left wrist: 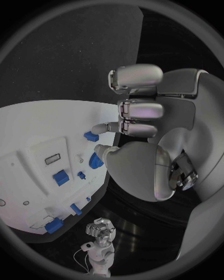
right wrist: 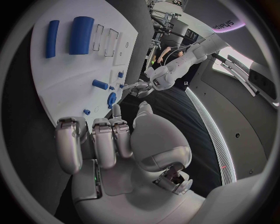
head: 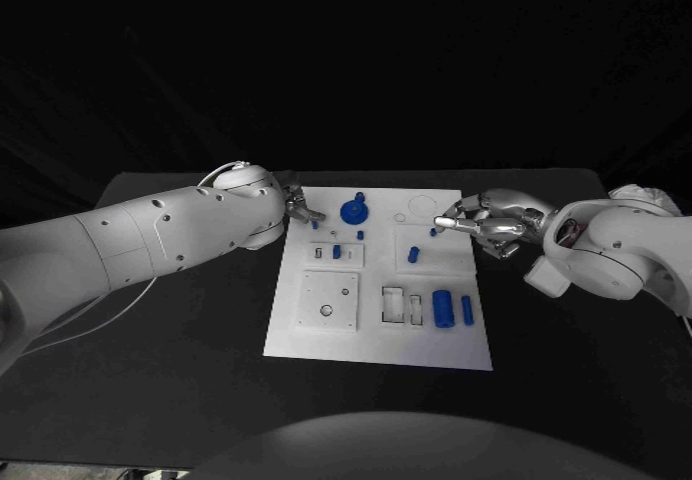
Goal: Assemble the parts on the task board
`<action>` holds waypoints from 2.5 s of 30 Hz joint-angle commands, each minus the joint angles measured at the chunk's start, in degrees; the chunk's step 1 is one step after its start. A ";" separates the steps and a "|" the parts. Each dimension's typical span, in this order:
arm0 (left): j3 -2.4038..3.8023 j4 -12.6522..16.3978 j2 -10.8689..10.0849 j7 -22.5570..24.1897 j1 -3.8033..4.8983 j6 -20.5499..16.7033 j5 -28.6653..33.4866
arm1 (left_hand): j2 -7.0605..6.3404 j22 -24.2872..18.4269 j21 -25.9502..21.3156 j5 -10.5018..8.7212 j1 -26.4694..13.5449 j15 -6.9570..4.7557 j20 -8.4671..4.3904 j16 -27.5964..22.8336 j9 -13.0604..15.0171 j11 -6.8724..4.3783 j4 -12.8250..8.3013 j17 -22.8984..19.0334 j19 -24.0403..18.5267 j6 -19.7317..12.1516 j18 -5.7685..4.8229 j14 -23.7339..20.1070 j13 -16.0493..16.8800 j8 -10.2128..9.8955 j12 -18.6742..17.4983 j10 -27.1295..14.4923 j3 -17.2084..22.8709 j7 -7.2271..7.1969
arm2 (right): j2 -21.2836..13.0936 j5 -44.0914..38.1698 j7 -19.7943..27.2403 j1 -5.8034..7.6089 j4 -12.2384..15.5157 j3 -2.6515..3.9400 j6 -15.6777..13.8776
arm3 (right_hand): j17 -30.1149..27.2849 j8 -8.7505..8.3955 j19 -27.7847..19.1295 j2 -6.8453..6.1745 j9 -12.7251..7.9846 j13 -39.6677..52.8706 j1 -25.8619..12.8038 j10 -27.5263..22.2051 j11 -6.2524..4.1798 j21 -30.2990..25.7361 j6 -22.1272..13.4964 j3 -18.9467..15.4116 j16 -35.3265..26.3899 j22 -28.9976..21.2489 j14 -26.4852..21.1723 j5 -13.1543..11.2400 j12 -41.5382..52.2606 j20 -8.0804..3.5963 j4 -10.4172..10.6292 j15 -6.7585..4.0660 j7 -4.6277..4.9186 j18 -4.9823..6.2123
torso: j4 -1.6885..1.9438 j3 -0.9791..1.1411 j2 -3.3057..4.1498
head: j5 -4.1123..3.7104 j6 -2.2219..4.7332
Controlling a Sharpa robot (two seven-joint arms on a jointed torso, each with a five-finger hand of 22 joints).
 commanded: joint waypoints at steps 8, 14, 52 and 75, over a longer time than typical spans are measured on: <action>0.04 -0.51 0.46 1.72 -0.07 0.72 -0.16 | 0.31 4.91 -0.42 2.03 1.52 -0.13 0.09 0.14 0.49 -0.21 -0.04 15.10 0.15 -1.13 -0.71 6.14 15.08 0.33 0.00 5.96 0.72 0.17 | 0.08 -0.07 0.17 -0.05 -0.02 -0.01 0.89 | 15.07 0.36 0.55 0.29 0.08 6.35 -0.29 6.26 -0.69 0.01 0.38 -0.44 0.20 12.77 5.56 0.29 -0.31 -0.21 -0.01 -0.05 -0.07 0.07 | -0.03 -0.01 0.02 | -0.07 0.00; 0.04 -0.91 0.70 2.14 -0.15 0.91 0.02 | 0.33 4.87 -0.49 2.56 1.90 -0.11 0.12 0.14 0.59 -0.20 -0.08 15.10 0.08 -1.35 -0.69 6.14 15.08 0.30 0.00 5.96 0.84 0.20 | 0.08 -0.05 0.19 -0.05 -0.02 -0.01 0.85 | 15.07 0.35 0.48 0.31 0.07 6.35 -0.26 6.26 -0.68 -0.06 0.40 -0.42 0.20 12.74 5.56 0.36 -0.31 -0.21 -0.05 -0.05 -0.08 0.10 | -0.05 -0.02 0.04 | -0.23 0.00; 0.03 -1.48 1.16 2.54 -0.67 -0.61 0.21 | 0.80 5.23 -0.72 12.04 8.82 -0.42 -0.09 0.14 1.89 -0.57 -0.68 15.10 0.06 -2.07 -0.66 6.14 15.08 0.79 0.00 5.96 4.52 -0.24 | 0.13 -0.02 0.06 -0.05 -0.13 -0.01 0.92 | 15.07 0.14 0.25 0.38 -0.06 6.35 0.28 6.26 -0.65 -0.27 0.60 -0.24 0.20 12.64 5.56 1.35 -0.31 -0.19 -0.27 -0.01 -0.06 0.17 | 0.05 0.00 -0.05 | -0.62 0.00; 0.18 14.78 -8.13 -2.31 -0.08 -3.58 -3.40 | 0.59 5.16 -0.87 10.82 9.84 -0.58 -0.23 0.14 2.12 -0.73 -0.53 15.10 0.05 -1.96 -0.62 6.14 15.08 0.99 0.00 5.96 5.71 -0.36 | -0.56 -0.01 -0.04 -0.05 0.25 -0.01 0.67 | 15.07 0.02 0.05 0.32 -0.12 6.35 0.46 6.26 -0.66 -0.45 0.54 -0.20 0.20 12.56 5.56 1.66 -0.31 -0.18 -0.32 0.00 -0.06 0.23 | 0.31 0.31 -0.74 | -0.55 0.00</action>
